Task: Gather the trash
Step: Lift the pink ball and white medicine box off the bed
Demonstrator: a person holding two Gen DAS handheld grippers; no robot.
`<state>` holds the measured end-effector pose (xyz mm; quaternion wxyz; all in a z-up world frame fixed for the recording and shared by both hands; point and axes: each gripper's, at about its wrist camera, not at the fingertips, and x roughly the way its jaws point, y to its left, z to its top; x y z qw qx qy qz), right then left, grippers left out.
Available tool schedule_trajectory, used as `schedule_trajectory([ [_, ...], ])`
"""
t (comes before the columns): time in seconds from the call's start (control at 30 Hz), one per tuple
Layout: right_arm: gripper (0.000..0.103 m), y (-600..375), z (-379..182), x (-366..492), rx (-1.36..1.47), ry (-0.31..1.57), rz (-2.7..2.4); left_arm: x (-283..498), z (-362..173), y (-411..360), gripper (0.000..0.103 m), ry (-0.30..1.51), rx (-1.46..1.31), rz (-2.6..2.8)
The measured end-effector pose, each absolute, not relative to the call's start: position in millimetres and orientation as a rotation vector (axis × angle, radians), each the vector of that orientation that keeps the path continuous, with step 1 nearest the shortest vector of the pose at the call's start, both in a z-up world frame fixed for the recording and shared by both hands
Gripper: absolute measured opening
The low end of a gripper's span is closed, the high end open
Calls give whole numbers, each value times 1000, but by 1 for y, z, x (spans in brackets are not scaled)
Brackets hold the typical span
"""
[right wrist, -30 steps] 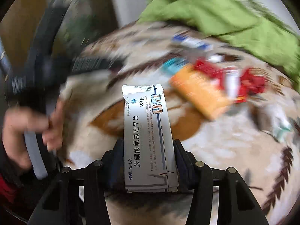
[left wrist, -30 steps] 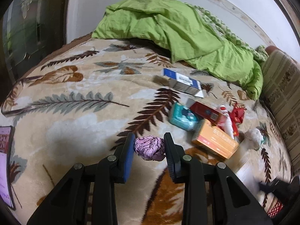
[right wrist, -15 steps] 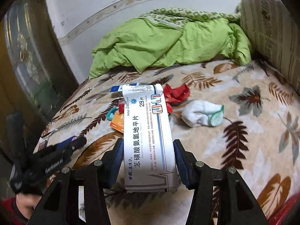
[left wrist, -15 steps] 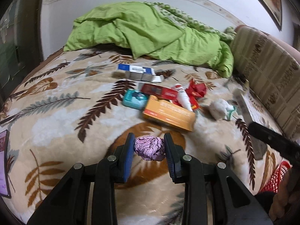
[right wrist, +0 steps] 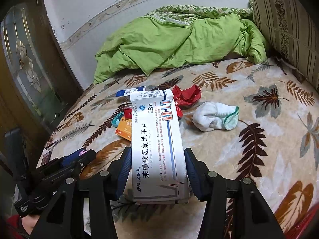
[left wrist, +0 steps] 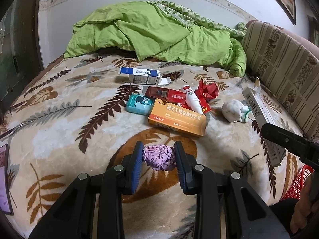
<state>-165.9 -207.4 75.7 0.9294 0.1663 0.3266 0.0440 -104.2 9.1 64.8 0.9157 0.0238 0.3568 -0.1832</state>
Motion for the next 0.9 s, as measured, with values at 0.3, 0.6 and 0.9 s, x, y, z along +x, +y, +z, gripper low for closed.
schedule_trajectory([
  [0.3,56,-207,76,-166,341,671,90,-104,65,8,30,734,50,-379],
  [0.6,56,-208,77,-166,341,670,91,-104,65,6,30,735,53,-381],
  [0.9,56,-207,79,-166,345,667,92,-105,64,3,30,736,59,-384],
])
